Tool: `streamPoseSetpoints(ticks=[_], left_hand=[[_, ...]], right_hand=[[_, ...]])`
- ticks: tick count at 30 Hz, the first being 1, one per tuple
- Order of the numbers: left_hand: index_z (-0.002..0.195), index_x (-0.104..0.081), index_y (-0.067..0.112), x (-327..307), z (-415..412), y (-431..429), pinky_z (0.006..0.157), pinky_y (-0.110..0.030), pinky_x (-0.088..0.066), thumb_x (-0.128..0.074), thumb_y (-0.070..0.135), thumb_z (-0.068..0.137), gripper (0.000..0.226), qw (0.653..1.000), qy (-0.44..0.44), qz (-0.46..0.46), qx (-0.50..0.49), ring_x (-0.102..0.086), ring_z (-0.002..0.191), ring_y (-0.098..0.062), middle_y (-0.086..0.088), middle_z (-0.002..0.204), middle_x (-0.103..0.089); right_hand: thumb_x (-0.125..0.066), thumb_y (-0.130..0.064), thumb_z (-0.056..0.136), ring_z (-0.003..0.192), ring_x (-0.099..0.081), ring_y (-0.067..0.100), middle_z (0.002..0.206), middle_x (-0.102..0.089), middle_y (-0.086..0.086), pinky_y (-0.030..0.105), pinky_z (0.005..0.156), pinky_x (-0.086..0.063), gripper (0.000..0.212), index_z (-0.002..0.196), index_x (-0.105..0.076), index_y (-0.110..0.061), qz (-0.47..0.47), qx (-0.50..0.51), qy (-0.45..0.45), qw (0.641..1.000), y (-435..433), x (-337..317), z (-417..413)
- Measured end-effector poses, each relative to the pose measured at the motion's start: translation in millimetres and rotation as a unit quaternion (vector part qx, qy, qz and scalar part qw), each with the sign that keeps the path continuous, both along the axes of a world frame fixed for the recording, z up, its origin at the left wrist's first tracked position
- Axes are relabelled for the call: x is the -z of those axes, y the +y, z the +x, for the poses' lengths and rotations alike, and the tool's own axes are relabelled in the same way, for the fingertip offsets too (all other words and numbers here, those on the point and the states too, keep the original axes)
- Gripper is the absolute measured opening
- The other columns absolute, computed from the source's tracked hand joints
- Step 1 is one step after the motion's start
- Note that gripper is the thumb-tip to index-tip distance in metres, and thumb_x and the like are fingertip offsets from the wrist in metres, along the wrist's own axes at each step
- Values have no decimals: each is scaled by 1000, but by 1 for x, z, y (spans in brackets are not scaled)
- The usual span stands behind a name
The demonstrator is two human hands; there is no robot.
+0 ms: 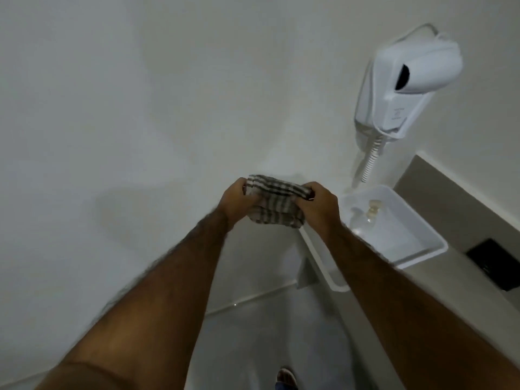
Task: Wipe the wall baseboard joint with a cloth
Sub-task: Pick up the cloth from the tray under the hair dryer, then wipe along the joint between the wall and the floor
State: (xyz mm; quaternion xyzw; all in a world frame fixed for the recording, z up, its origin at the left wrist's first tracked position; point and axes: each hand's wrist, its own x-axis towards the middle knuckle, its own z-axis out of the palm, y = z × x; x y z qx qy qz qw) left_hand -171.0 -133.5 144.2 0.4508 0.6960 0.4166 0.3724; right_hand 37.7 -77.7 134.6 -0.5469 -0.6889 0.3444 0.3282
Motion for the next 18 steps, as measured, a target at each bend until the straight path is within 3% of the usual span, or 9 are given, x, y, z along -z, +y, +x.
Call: streamPoseSetpoints(ticks=[2, 3, 5, 7, 9, 11, 14, 18], left_hand=[[132, -57, 8, -12, -30, -30, 79, -41, -62, -71, 15, 89, 46, 999, -33, 17, -29, -71, 107, -33, -17, 124, -71], [132, -57, 9, -18, -45, -44, 74, -37, -61, -72, 13, 91, 44, 998, -38, 26, -47, -72, 102, -31, -17, 123, -72], [129, -60, 7, -25, -72, -71, 82, -43, -63, -72, 8, 92, 40, 993, -64, 49, -88, -74, 104, -34, -19, 122, -73], [128, -62, 2, -23, -96, -93, 94, -50, -61, -72, 3, 91, 39, 986, -97, 63, -120, -73, 112, -39, -22, 124, -73], [125, -66, -2, -10, -117, -116, 93, -46, -60, -76, 2, 89, 38, 980, -130, 55, -138, -73, 111, -40, -24, 122, -74], [121, -69, -4, 14, -133, -136, 86, -46, -54, -80, 5, 86, 38, 977, -150, 32, -145, -72, 101, -36, -26, 117, -75], [121, -71, -4, 76, -152, -161, 89, -43, -60, -78, 6, 88, 35, 964, -210, 6, -162, -74, 97, -29, -21, 116, -77], [109, -77, 12, 186, -169, -182, 73, -31, -64, -75, 8, 89, 21, 914, -330, 11, -237, -78, 91, -22, -8, 101, -83]], right_hand=[[-81, -18, 91, 89, -67, 17, 94, -72, -3, 27, 81, -55, 19, 107, -73, -11, 25, -30, 14, 999, -13, -16, -31], [-82, -17, 91, 89, -68, 17, 94, -73, -2, 25, 80, -56, 20, 107, -73, -11, 31, -47, 24, 998, -20, -23, -47], [-83, -15, 90, 88, -69, 16, 94, -73, -3, 15, 74, -52, 21, 108, -74, -11, 40, -78, 37, 995, -36, -31, -80], [-83, -15, 90, 88, -67, 15, 93, -72, -4, 16, 75, -50, 21, 108, -74, -12, 44, -107, 35, 993, -49, -31, -109], [-83, -15, 90, 84, -66, 13, 90, -71, -5, 10, 72, -48, 19, 106, -73, -13, 43, -134, 29, 990, -61, -19, -135], [-83, -14, 89, 80, -64, 11, 86, -70, -7, -1, 61, -43, 17, 103, -73, -14, 33, -155, 26, 987, -71, 4, -157], [-83, -14, 90, 76, -63, 6, 86, -69, -10, -2, 61, -44, 17, 104, -73, -15, 1, -193, 10, 981, -83, 63, -186], [-82, -16, 92, 76, -63, 2, 85, -67, -14, 1, 63, -46, 17, 103, -69, -20, -69, -222, 21, 972, -92, 174, -214]])
